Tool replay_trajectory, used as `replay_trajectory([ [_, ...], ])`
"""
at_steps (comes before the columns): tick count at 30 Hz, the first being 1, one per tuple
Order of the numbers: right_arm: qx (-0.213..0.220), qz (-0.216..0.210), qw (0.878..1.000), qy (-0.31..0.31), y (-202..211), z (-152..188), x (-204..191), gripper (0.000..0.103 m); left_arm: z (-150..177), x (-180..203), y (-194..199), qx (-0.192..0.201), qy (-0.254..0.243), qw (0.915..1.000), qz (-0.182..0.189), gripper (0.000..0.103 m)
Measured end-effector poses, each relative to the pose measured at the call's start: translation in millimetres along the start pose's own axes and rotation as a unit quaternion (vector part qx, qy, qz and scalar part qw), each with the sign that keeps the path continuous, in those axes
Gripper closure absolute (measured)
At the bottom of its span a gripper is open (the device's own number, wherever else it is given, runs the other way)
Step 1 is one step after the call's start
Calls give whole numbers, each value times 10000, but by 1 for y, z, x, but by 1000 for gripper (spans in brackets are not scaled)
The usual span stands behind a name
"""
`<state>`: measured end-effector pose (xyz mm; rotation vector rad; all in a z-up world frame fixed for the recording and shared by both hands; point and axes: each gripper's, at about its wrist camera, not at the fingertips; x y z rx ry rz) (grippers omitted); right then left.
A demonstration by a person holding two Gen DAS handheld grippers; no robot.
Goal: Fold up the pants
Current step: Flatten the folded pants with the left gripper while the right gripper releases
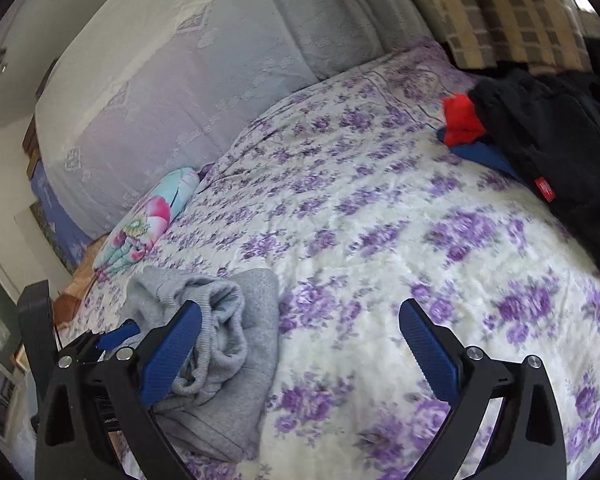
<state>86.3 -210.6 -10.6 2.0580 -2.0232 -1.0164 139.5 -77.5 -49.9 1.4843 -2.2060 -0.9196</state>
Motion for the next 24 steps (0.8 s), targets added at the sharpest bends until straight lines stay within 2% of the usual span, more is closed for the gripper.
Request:
replay_trajectory([
  [3, -26, 2, 9972, 743, -10, -16, -42, 4, 1, -13, 20, 197, 166, 9995, 163, 7],
  [6, -162, -127, 9913, 1297, -26, -27, -82, 4, 3, -32, 42, 460, 356, 9983, 0, 6],
  [8, -263, -161, 9881, 1504, -37, -29, -101, 4, 7, -50, 51, 502, 525, 9973, -111, 5],
  [10, -355, -63, 9848, 1700, -51, -28, -114, 4, 12, -69, 49, 369, 766, 9962, -167, 5],
  [13, -867, 736, 9713, 2088, -100, -19, -109, 4, 30, -79, 20, -253, 899, 9956, 106, 5],
  [14, -1137, 750, 9694, 2044, -118, -14, -97, 4, 39, -81, 14, -241, 1043, 9939, 278, 5],
  [15, -1342, 515, 9736, 1772, -130, -11, -82, 4, 46, -85, 11, -177, 1243, 9909, 477, 5],
  [17, -1511, -32, 9820, 1130, -137, -10, -57, 4, 53, -96, 4, -253, 1665, 9818, 877, 4],
  [18, -1565, -114, 9824, 1017, -138, -11, -54, 4, 55, -100, 1, -315, 1799, 9775, 1056, 4],
  [20, -1381, 2, 9828, 1227, -128, -12, -65, 4, 56, -103, 0, -310, 1889, 9745, 1167, 4],
  [22, -976, 164, 9835, 1513, -107, -18, -86, 4, 55, -100, 11, -119, 1756, 9795, 976, 4],
  [24, -601, -87, 9825, 1761, -86, -28, -112, 4, 51, -96, 23, 57, 1572, 9851, 691, 5],
])
Point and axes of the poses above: each gripper's, at about its wrist camera, not at the fingertips, and y roughly against the way its jaws point, x to its right, z to its underside, and after that the axes turned 1 degree about x, right-handed
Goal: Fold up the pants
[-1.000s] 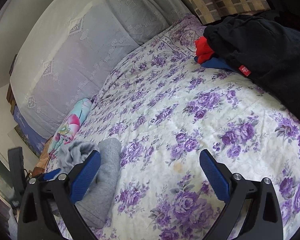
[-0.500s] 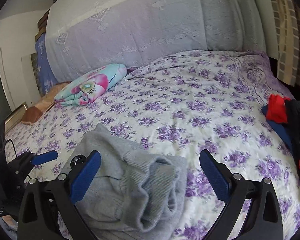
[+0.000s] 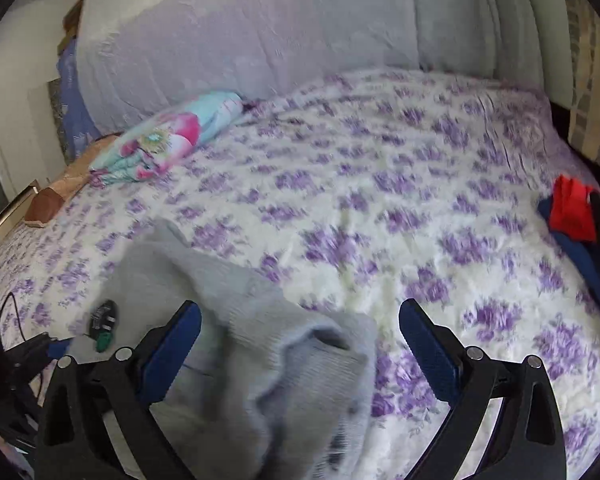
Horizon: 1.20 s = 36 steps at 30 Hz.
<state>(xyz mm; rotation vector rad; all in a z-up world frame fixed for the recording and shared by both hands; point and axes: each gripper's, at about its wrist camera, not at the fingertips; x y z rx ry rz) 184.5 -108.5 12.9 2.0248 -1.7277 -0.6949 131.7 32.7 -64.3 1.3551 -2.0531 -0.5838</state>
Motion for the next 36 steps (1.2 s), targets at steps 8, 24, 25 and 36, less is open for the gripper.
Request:
replay_trajectory([
  [8, -712, -1483, 9851, 504, -38, -35, -87, 4, 5, -10, -2, -205, 151, 9997, -28, 4],
  [24, -326, -334, 9974, 551, 8, -3, -61, 4, 11, -14, -4, -253, 355, 9990, -86, 4],
  [25, -300, -60, 9978, 583, 11, 3, -53, 4, 11, -12, -3, -229, 322, 9991, -139, 4],
  [36, -837, -430, 9940, -565, -18, 61, 9, 3, 10, 2, 1, -111, 52, 9983, -564, 4],
])
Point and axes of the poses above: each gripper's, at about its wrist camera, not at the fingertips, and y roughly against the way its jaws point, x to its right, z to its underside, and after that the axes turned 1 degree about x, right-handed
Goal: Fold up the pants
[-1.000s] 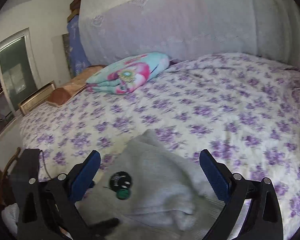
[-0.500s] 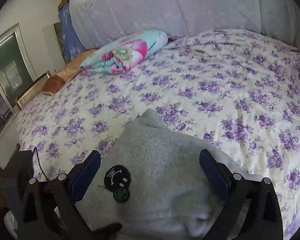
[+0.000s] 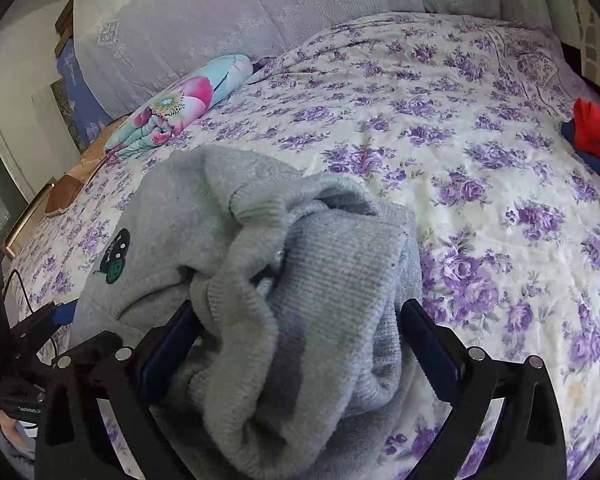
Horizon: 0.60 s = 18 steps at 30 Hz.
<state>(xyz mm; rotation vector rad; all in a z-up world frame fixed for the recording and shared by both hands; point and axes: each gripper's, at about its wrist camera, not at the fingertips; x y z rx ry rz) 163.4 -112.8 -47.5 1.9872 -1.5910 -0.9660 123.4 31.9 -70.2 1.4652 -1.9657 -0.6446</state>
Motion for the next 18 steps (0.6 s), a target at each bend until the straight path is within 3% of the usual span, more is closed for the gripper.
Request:
replay_trajectory([
  [11, 142, -800, 9936, -779, 40, 28, 25, 3, -3, -2, 1, -8, 84, 10000, 19, 4],
  [15, 186, -752, 9918, -1019, 49, 34, 36, 3, -2, -2, 2, 3, 101, 9999, -16, 4],
  [18, 538, -741, 9892, -1147, 65, 36, 42, 3, -2, 0, 4, 28, 50, 10000, -52, 4],
])
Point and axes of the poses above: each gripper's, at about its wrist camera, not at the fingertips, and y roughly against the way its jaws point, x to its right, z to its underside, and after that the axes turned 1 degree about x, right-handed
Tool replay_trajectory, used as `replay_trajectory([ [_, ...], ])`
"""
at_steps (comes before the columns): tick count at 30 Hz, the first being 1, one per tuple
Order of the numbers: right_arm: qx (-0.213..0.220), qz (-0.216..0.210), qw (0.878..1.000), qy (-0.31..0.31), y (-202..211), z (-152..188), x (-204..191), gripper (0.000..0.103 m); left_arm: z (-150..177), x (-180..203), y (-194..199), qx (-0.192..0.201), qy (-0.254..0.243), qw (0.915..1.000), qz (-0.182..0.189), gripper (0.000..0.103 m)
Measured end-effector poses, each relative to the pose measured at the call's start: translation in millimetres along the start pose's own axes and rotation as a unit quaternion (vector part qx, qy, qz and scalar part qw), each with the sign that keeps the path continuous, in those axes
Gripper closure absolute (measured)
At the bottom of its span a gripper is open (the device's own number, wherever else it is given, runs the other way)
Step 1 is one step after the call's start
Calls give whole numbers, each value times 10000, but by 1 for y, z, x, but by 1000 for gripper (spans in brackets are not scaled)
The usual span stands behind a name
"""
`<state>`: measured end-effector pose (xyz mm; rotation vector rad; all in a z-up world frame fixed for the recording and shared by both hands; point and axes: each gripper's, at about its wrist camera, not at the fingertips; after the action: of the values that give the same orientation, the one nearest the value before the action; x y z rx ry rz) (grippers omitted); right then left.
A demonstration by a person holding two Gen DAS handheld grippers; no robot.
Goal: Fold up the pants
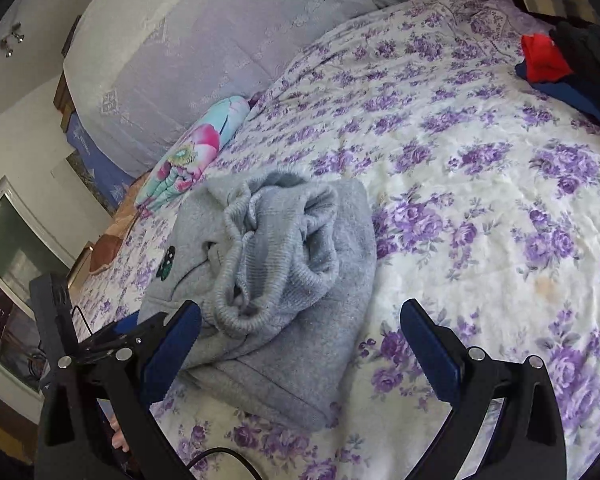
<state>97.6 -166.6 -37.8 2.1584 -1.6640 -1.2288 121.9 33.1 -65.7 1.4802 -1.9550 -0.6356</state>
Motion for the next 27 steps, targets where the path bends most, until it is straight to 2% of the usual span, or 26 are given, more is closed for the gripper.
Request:
replay_trajectory([
  [5, 36, 456, 9964, 718, 2, 2, -23, 3, -2, -18, 11, 29, 244, 9997, 54, 4],
  [8, -392, 865, 9895, 1091, -25, 15, -24, 3, 1, -32, 13, -8, 424, 9991, 59, 4],
  [9, -589, 871, 9886, 1077, -35, 21, -18, 3, 3, -34, 12, -52, 428, 9990, 76, 4],
  [11, -485, 644, 9925, 917, -33, 27, -8, 3, 9, -37, 8, -127, 411, 9990, 123, 4],
  [14, -496, 725, 9906, 1048, -29, 33, -11, 4, 16, -41, 7, -83, 484, 9986, 203, 4],
  [16, -309, 816, 9902, 1090, -21, 33, -16, 4, 17, -45, 8, -92, 608, 9976, 322, 4],
  [18, 171, 868, 9875, 1307, -2, 31, -30, 4, 15, -48, 14, -9, 663, 9972, 350, 4],
  [21, 885, 655, 9761, 1873, 24, 23, -61, 4, 8, -47, 24, 210, 619, 9977, 178, 4],
  [25, 864, 808, 9623, 2451, 6, 17, -92, 4, -1, -48, 23, 279, 580, 9979, -68, 4],
  [27, 616, 1045, 9585, 2581, -14, 21, -94, 4, 0, -51, 14, 133, 575, 9982, -135, 4],
])
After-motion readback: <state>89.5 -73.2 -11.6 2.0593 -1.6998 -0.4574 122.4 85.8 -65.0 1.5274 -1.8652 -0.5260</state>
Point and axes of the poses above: each gripper's, at about its wrist camera, not at the fingertips, and y roughly against the way its jaws point, x to its right, z to its underside, and after that the axes turned 1 degree about x, right-handed
